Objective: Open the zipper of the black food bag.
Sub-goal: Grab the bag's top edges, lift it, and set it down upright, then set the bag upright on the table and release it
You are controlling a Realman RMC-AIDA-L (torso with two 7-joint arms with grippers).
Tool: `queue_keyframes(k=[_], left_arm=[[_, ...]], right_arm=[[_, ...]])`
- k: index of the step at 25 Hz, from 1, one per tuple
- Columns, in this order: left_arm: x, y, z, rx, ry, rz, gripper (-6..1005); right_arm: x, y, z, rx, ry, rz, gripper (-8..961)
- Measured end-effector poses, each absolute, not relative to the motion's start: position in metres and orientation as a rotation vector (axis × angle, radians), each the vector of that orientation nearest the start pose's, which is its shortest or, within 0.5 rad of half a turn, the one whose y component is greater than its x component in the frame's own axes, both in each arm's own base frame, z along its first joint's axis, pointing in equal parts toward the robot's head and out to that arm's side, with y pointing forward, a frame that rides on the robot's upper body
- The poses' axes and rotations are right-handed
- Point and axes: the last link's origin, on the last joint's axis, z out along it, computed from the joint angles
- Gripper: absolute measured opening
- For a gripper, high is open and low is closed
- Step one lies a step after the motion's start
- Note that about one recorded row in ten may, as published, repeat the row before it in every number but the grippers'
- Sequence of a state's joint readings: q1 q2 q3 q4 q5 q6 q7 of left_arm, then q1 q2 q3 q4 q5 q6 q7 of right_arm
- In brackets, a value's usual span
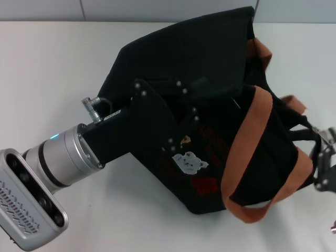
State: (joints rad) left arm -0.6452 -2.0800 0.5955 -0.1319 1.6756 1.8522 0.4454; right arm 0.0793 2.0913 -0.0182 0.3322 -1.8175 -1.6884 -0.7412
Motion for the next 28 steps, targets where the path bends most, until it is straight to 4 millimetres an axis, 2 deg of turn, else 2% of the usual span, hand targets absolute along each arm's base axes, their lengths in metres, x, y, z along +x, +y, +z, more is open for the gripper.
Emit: queue_keyframes(k=[3, 6, 11, 14, 18, 21, 25, 28], left_arm=[[-0.199, 0.265, -0.058, -1.926, 0.790, -1.078, 174], [-0.206, 0.266, -0.052, -1.893, 0.603, -1.091, 181], [-0.222, 0.263, -0.046, -1.895, 0.272, -1.161, 193], [-0.231, 0.260, -0.046, -1.923, 0.107, -1.201, 200], [-0.238, 0.255, -0.050, -1.944, -0.104, -1.269, 210], [-0.241, 0.253, -0.054, -1.985, -0.163, -1.281, 217], [-0.251, 0.250, -0.057, -2.009, -0.173, -1.208, 226], [-0.260, 0.246, -0.054, -2.012, -0.167, -1.167, 233]], right_arm=[[0.301, 0.162, -0.050, -1.606, -0.170, 0.468, 31], [0.296, 0.162, -0.045, -1.581, -0.134, 0.549, 39], [0.298, 0.162, -0.028, -1.555, -0.017, 0.767, 219], [0.303, 0.163, -0.015, -1.571, 0.060, 0.924, 458], [0.311, 0.174, -0.001, -1.639, 0.186, 1.107, 526], [0.311, 0.179, 0.002, -1.670, 0.224, 1.158, 578], [0.309, 0.183, 0.000, -1.689, 0.218, 1.168, 646], [0.307, 0.185, -0.001, -1.707, 0.218, 1.178, 653]])
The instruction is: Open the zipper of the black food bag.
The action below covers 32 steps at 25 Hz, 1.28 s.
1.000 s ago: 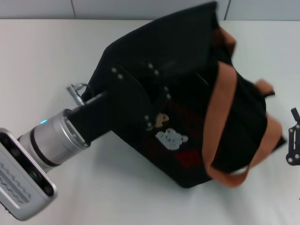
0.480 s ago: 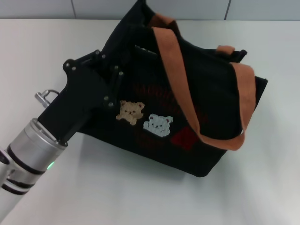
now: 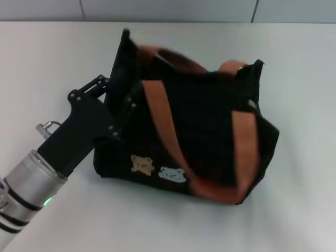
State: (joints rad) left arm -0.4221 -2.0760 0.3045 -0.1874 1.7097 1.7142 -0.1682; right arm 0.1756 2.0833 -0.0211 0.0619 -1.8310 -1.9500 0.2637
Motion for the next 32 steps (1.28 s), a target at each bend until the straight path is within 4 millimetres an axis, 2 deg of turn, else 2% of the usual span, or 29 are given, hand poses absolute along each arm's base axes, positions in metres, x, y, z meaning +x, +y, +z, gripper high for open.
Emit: queue_keyframes(k=[5, 9, 14, 17, 19, 21, 25, 28, 32], left_arm=[[-0.275, 0.233, -0.041, -1.997, -0.112, -1.132, 461], [-0.291, 0.216, -0.019, -1.981, -0.051, -1.136, 556], [-0.311, 0.199, 0.011, -1.976, -0.062, -1.129, 675], [-0.317, 0.195, 0.023, -2.041, -0.074, -1.132, 740], [-0.319, 0.189, 0.029, -2.119, -0.063, -1.127, 780], [-0.319, 0.185, 0.031, -2.221, -0.056, -1.124, 821], [-0.313, 0.182, 0.024, -2.499, -0.085, -1.138, 819], [-0.301, 0.186, 0.011, -2.688, -0.086, -1.162, 818], [-0.290, 0.193, -0.005, -2.795, -0.068, -1.168, 816]], right_arm=[[0.305, 0.185, -0.002, -1.726, 0.213, 1.193, 664], [0.306, 0.183, -0.001, -1.776, 0.229, 1.225, 673], [0.307, 0.191, 0.008, -1.869, 0.267, 1.294, 684], [0.306, 0.198, 0.012, -1.986, 0.285, 1.322, 691], [0.302, 0.202, 0.012, -2.140, 0.298, 1.338, 695], [0.297, 0.204, 0.012, -2.313, 0.298, 1.329, 732], [0.288, 0.200, 0.008, -2.591, 0.190, 1.278, 805], [0.284, 0.199, 0.003, -2.723, 0.168, 1.240, 842], [0.282, 0.201, -0.002, -2.812, 0.169, 1.204, 841]])
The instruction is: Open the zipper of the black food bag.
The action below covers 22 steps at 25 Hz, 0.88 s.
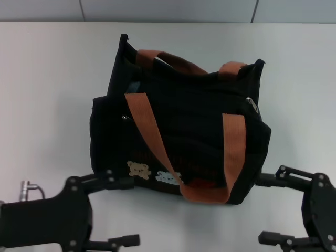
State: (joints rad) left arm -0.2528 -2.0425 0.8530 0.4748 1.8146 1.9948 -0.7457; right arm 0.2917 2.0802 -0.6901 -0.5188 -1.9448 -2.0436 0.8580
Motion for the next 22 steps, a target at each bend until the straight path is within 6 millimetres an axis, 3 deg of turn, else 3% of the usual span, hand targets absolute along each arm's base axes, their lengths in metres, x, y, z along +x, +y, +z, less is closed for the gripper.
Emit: queue_keyframes(k=[22], left_arm=[[-0.2794, 0.2014, -0.0125, -2.825, -0.031, -1.185, 814]], right_arm=[[0.2831, 0.2046, -0.0114, -2.843, 0.189, 1.151, 841]])
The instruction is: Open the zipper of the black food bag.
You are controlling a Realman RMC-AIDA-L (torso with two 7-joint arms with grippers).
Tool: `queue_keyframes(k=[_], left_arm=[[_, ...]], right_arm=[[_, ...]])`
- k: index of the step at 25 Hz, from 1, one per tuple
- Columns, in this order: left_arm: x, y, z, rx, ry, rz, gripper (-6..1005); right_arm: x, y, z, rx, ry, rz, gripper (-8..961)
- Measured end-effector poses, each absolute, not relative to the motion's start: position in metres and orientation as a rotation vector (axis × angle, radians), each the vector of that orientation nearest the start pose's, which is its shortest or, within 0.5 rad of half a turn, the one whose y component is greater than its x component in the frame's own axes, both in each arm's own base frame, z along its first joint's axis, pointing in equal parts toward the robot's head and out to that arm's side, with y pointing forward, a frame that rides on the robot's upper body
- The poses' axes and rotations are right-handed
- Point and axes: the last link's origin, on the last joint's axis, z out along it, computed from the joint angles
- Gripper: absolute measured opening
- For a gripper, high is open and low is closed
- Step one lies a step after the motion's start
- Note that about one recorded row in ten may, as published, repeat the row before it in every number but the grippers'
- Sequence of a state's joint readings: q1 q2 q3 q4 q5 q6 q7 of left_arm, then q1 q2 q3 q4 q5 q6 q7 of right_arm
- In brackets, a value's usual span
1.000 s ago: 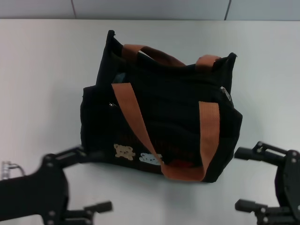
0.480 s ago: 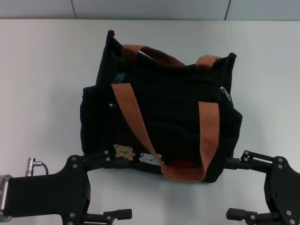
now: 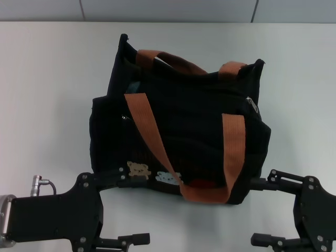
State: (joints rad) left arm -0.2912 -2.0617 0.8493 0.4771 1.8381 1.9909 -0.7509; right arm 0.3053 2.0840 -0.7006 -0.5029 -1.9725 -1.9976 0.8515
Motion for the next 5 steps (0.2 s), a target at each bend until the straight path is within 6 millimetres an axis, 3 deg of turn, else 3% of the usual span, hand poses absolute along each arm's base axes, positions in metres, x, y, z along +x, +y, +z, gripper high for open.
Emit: queue_keyframes(k=[5], left_arm=[[-0.2790, 0.2018, -0.0126, -2.819, -0.023, -1.187, 814]], right_arm=[[0.2830, 0.2056, -0.0123, -2.826, 0.187, 1.155, 841]])
